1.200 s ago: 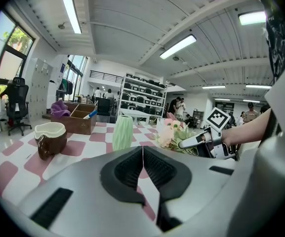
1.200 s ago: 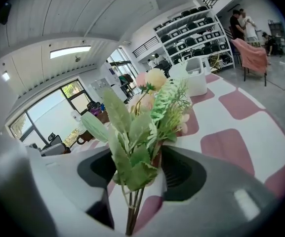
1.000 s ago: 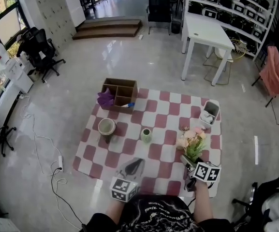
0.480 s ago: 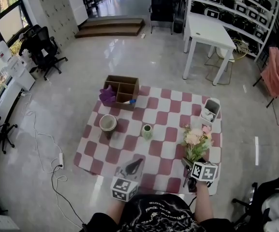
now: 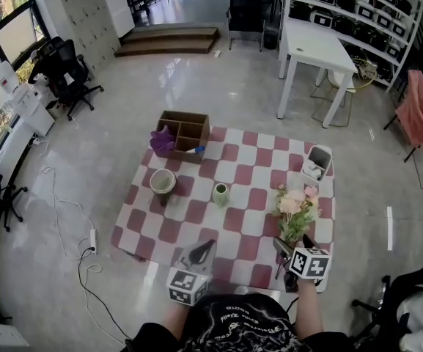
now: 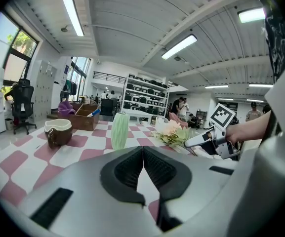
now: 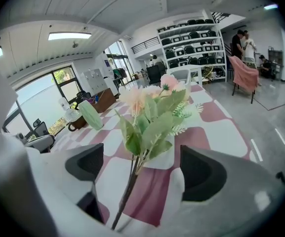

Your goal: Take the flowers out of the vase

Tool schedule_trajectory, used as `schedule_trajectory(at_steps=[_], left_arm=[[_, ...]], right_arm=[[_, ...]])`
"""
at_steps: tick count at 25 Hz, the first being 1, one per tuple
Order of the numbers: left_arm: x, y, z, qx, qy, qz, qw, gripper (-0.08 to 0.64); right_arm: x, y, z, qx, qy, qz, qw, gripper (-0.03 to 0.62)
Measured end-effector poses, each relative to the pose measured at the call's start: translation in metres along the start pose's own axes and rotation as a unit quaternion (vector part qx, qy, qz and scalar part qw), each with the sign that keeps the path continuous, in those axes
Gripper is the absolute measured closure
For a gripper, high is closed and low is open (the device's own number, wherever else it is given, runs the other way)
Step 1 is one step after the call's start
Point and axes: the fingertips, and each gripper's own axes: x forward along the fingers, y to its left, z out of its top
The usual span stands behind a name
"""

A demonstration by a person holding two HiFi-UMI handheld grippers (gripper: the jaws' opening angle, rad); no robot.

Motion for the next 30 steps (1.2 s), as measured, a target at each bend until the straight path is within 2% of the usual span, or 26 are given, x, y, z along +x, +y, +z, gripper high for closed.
schedule_trajectory(at_steps=[8,13,17,20,22,30], left_arm=[[-0.002,-0.012,0.004,-0.001,-0.011,-0.003,0.9999,0.548],[-0.004,-0.02,0.001,-0.001,-0.011,-0.004,0.9999,0.548],[-0.006,-0.029,0.009,-0.001,-0.027,-0.011,0.9996,0.548],[-0.008,-0.034,0.013,0.0,-0.033,-0.011,0.9994,0.548],[-0.008,-0.037,0.015,0.002,-0.036,-0.012,0.9993,0.548],[-0.012,-0.046,0.025,0.006,-0.052,-0.015,0.9985,0.548]], right_arm=[[-0.029,0.019,0.012,-0.048,-0.025,0.027,0.998,0.12],[-0.048,0.032,0.023,-0.069,-0.055,0.043,0.995,0.12],[-0.062,0.038,0.032,-0.074,-0.091,0.044,0.992,0.121],[-0.075,0.039,0.042,-0.061,-0.136,0.048,0.988,0.121],[-0.083,0.04,0.047,-0.075,-0.156,0.047,0.984,0.121],[-0.103,0.059,0.05,-0.125,-0.179,0.055,0.974,0.123]])
